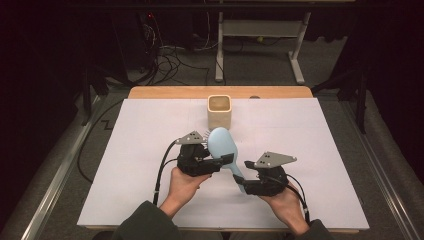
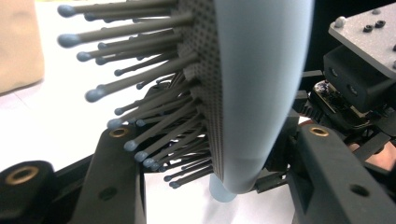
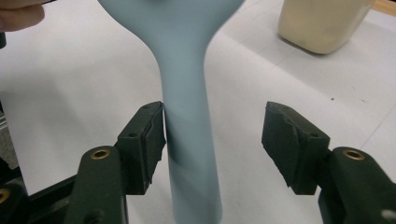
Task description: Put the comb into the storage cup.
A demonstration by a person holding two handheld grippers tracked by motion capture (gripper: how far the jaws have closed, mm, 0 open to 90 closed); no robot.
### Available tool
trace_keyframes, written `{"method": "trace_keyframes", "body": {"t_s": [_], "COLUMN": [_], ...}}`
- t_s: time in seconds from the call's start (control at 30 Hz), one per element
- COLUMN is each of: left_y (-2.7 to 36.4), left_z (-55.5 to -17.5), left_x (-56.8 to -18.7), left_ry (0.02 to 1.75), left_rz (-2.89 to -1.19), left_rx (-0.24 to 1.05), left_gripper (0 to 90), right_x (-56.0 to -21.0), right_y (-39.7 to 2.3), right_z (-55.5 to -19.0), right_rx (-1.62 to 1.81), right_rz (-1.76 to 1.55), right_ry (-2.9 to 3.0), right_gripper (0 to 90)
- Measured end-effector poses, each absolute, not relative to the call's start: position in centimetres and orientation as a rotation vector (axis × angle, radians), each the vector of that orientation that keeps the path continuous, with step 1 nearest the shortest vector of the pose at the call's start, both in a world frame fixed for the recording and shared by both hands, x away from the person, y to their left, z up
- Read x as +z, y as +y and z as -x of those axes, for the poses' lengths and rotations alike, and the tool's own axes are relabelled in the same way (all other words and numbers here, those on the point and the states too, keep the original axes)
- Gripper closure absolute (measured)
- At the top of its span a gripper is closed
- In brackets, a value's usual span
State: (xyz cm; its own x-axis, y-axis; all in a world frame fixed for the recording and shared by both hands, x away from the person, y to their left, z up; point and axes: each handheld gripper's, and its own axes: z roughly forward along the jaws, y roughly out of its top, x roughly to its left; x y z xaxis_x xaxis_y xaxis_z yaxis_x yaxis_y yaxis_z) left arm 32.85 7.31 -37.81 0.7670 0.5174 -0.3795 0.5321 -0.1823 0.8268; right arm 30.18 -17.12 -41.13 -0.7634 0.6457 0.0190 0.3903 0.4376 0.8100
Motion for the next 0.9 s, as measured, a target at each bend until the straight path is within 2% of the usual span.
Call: {"method": "trace_keyframes", "body": {"t_s": [0.67,0.9], "left_y": [9.1,9.5], "left_z": [-33.3,-33.4], "left_x": [-36.8,-36.6], "left_ry": [0.840,0.851], "left_rz": [-1.813,-1.809], "left_rx": [0.034,0.049], "left_gripper": [53.3,53.3], "right_x": [-41.7,-41.8], "right_y": [-19.8,-21.1], "right_z": [-30.2,-29.8], "right_rx": [1.232,1.238], "right_rz": [-0.949,-0.962], "right_ry": [2.372,2.340], "right_gripper": [33.5,34.7]}}
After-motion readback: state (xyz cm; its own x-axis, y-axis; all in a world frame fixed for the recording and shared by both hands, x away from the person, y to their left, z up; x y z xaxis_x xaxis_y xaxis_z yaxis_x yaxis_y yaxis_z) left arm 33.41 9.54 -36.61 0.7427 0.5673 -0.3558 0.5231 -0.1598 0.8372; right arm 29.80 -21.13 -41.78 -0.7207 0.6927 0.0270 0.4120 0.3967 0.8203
